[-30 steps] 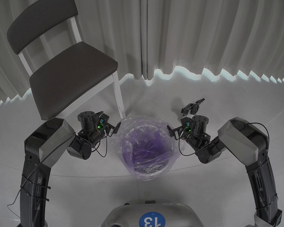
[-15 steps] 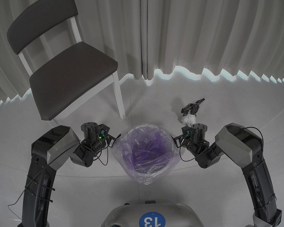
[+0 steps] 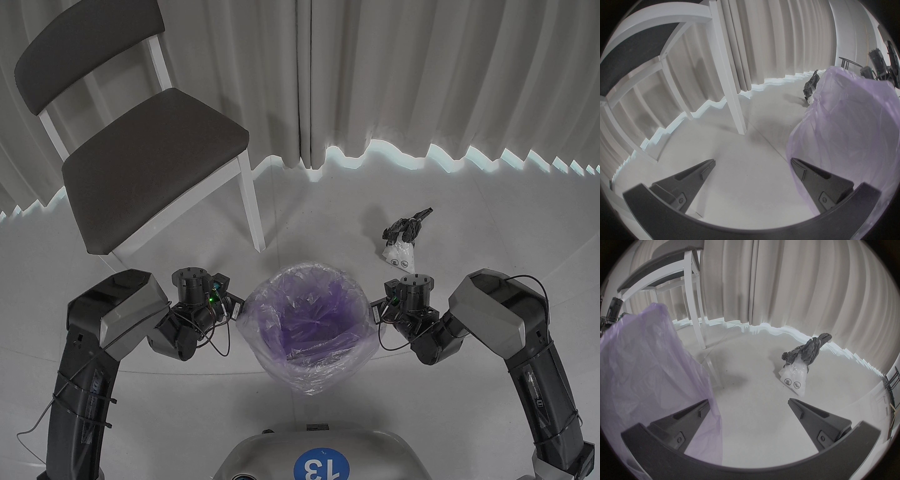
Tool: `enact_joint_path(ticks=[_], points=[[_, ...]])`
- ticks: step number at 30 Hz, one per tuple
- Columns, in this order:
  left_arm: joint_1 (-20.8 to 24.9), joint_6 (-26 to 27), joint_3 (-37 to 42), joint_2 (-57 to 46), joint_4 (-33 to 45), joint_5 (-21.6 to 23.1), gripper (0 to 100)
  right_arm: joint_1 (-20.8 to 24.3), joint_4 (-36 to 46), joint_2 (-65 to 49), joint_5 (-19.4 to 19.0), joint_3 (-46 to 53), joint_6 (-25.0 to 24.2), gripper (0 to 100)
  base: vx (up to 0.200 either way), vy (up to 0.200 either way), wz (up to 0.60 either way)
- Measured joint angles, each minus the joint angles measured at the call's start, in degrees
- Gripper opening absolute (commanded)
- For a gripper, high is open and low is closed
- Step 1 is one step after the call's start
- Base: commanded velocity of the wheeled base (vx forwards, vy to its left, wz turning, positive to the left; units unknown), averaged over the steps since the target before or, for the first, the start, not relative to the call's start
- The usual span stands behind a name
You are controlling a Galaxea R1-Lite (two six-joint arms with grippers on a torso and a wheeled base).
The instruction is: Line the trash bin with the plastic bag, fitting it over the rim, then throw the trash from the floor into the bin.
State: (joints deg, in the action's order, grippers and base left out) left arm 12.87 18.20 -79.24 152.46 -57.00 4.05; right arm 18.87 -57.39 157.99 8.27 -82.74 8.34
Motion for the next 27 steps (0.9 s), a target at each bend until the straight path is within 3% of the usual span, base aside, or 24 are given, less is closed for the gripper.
enact_joint_path(ticks=[17, 20, 27], points=[[0.02, -5.75, 16.53, -13.35, -4.22, 0.05, 100, -1.90, 7.09, -20.89, 0.62, 19.31, -2.38, 100, 0.000, 0.000, 0.00], [-0.04, -6.11, 19.81, -15.88, -4.79, 0.18, 100, -1.46, 7.47, -24.53, 0.76, 21.33, -2.71, 100, -0.200, 0.000, 0.00], [0.10, -6.52, 26.98, -20.37, -8.92, 0.60, 100, 2.29, 7.80, -30.67, 1.74, 24.42, -3.39, 100, 0.000, 0.000, 0.00]])
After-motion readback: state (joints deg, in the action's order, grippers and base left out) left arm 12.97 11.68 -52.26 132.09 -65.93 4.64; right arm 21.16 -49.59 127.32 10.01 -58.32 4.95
